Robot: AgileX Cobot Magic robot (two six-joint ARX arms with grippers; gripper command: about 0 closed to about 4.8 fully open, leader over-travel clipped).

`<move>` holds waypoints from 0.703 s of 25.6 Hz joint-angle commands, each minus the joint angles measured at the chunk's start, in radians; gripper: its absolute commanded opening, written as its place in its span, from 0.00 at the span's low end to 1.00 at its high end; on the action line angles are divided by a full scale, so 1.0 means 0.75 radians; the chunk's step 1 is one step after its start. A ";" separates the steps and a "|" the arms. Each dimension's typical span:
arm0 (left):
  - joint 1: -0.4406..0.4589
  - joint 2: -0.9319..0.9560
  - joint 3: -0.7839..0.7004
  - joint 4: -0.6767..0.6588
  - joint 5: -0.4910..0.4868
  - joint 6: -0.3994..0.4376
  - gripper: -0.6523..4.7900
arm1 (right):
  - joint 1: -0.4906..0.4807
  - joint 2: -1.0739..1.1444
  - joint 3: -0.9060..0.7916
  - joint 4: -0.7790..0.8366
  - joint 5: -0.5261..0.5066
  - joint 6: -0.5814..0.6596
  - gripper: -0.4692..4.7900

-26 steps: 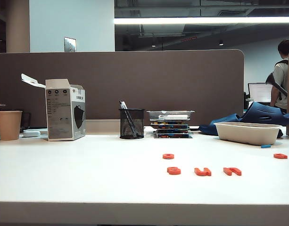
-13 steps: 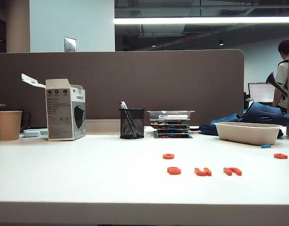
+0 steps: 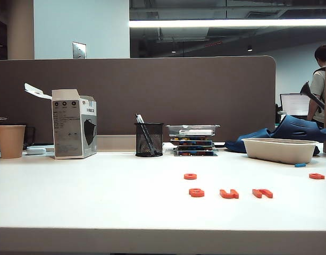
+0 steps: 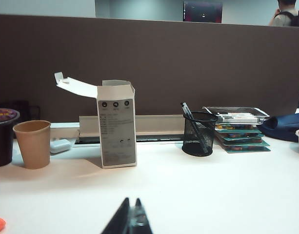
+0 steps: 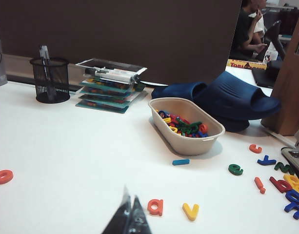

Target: Select the appropriate letters from the row of letter magnets placed on the table to arrange into the word "sun".

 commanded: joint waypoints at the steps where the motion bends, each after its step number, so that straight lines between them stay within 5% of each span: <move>1: 0.003 0.001 0.006 -0.004 0.007 -0.020 0.11 | 0.001 -0.012 -0.008 0.010 -0.003 0.009 0.08; 18: 0.003 0.001 0.006 -0.018 0.007 -0.020 0.11 | 0.001 -0.012 -0.008 0.008 -0.002 0.009 0.08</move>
